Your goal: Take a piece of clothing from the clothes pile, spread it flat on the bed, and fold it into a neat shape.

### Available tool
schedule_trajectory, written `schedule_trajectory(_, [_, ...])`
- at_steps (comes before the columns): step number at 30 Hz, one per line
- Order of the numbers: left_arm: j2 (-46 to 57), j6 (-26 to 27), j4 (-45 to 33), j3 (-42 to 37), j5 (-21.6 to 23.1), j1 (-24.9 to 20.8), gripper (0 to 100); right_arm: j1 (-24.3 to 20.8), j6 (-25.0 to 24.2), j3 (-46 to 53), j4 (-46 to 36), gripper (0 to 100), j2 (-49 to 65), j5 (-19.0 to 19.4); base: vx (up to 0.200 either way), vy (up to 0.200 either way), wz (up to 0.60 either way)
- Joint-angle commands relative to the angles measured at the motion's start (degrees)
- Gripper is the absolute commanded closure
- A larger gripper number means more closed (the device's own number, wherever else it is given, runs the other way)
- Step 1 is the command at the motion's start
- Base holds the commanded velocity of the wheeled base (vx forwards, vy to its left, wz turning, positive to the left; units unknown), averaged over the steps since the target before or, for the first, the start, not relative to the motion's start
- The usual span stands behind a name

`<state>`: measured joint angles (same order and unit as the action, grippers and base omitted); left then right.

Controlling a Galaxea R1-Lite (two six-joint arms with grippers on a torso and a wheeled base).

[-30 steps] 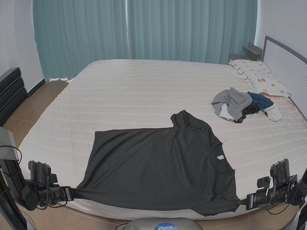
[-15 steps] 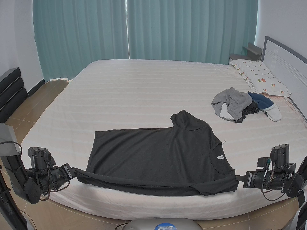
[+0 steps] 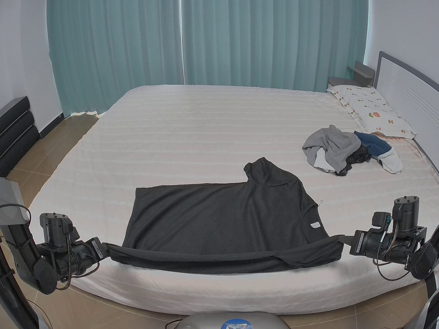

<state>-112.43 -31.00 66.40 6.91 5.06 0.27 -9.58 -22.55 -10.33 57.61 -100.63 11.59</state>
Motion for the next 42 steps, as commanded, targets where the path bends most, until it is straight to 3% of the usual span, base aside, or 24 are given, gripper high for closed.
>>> schedule_trajectory(1, [2.5,0.1,-0.4,-0.7,0.0,-0.6,100,-0.2,-0.1,2.0,0.5,100,2.3,0.0,0.0,0.0,0.0])
schedule_trajectory(15, [1.1,-1.9,-3.5,4.4,-2.9,-1.5,100,0.2,0.0,2.5,0.4,100,1.1,0.1,0.0,0.0,0.0])
schedule_trajectory(19, [-1.7,-7.5,-3.5,8.0,-4.2,-1.6,100,0.5,-0.1,-2.4,0.4,100,-3.0,0.0,0.0,0.0,0.0])
schedule_trajectory(26, [-6.1,-8.8,-3.5,11.9,-4.2,-1.6,100,0.4,-0.1,-8.2,0.4,100,-8.2,-0.1,0.0,0.0,0.0])
schedule_trajectory(30, [-8.3,-12.4,-3.6,15.1,-4.3,-1.9,100,0.6,-0.4,-11.0,0.5,100,-12.3,-0.1,0.0,0.0,0.0])
schedule_trajectory(42, [-13.9,-12.9,-3.6,20.5,-4.2,-2.7,100,1.1,-4.8,-18.4,0.6,100,-21.8,-2.5,0.0,0.0,0.0])
